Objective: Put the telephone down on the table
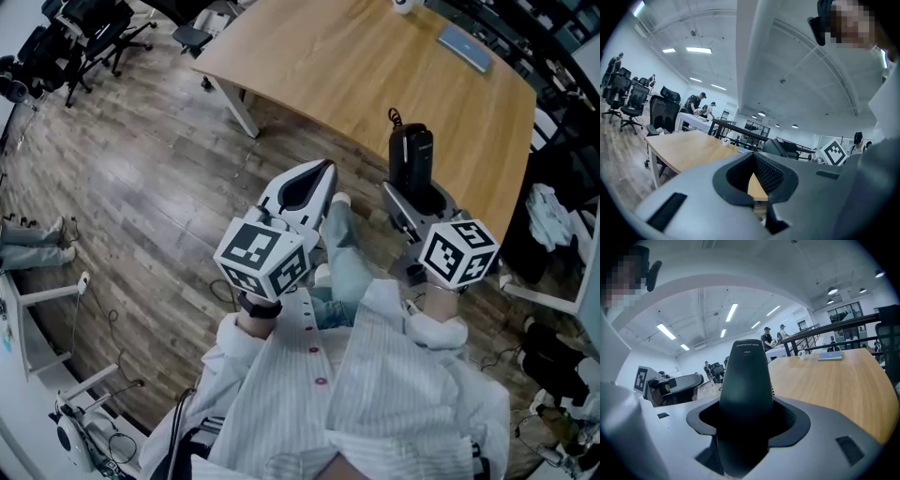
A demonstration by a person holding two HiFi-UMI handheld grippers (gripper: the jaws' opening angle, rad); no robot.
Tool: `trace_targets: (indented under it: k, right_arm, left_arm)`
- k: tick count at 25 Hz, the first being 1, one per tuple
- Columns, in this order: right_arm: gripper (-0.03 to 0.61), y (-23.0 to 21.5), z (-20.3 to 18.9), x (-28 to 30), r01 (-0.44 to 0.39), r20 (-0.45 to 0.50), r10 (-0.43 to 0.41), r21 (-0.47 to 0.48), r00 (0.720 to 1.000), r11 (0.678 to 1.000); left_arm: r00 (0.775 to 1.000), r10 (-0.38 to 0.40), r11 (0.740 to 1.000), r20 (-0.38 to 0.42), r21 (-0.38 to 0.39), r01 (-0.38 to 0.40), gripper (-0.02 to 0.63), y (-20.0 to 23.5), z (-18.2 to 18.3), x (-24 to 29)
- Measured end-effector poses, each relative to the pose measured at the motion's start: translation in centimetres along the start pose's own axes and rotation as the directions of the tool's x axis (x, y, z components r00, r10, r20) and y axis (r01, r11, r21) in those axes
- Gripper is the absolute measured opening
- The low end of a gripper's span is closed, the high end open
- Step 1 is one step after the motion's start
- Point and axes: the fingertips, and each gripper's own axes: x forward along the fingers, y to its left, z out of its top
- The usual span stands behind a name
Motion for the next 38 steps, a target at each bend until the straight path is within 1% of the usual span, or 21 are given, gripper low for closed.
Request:
trace_targets:
  k: [5, 9, 16, 21, 28, 34, 38]
  right_arm:
    - [0.296, -1.6, 2.0, 4.6, -0.017, -0.004, 0.017, -0.006, 1.000, 1.000]
    - [0.297, -3.7, 4.4, 8.0, -0.025, -0.009, 0.025, -0.008, 1.000, 1.000]
    - [0.297, -8.4, 9.8, 13.2, -0.023, -0.005, 0.024, 0.016, 1.000, 1.000]
    - [0.298, -11.9, 13.3, 15.9, 0.009, 0.012, -0.009, 0.020, 1.000, 1.000]
    - [0.297, -15.9, 16.1, 18.0, 0.051, 0.009, -0.052, 0.028, 0.999, 0.998]
    - [0.296, -17.5, 17.5, 18.8, 0.075, 0.012, -0.076, 0.038, 0.997, 0.996]
    - [0.296, -18.7, 18.0, 19.0, 0.105, 0.026, -0.106, 0.062, 0.994, 0.993]
  left_arm:
    - [1.000, 0.014, 1.000, 0.003, 0.004, -0.014, 0.008, 3.7, 1.0, 3.3]
    - [1.000, 0.012, 1.000, -0.001, 0.011, -0.012, 0.008, 6.2, 2.4, 7.2]
    - [1.000, -0.010, 0.999, -0.019, 0.036, 0.011, 0.008, 9.5, 6.0, 15.0]
    - [0.999, -0.041, 0.998, -0.028, 0.046, 0.042, 0.008, 11.7, 8.0, 20.4]
    - [0.995, -0.087, 0.995, -0.042, 0.037, 0.089, 0.008, 13.4, 9.3, 26.8]
    - [0.990, -0.127, 0.991, -0.065, 0.040, 0.130, 0.008, 13.7, 10.1, 30.3]
    - [0.980, -0.174, 0.983, -0.094, 0.037, 0.178, 0.008, 13.5, 10.0, 32.7]
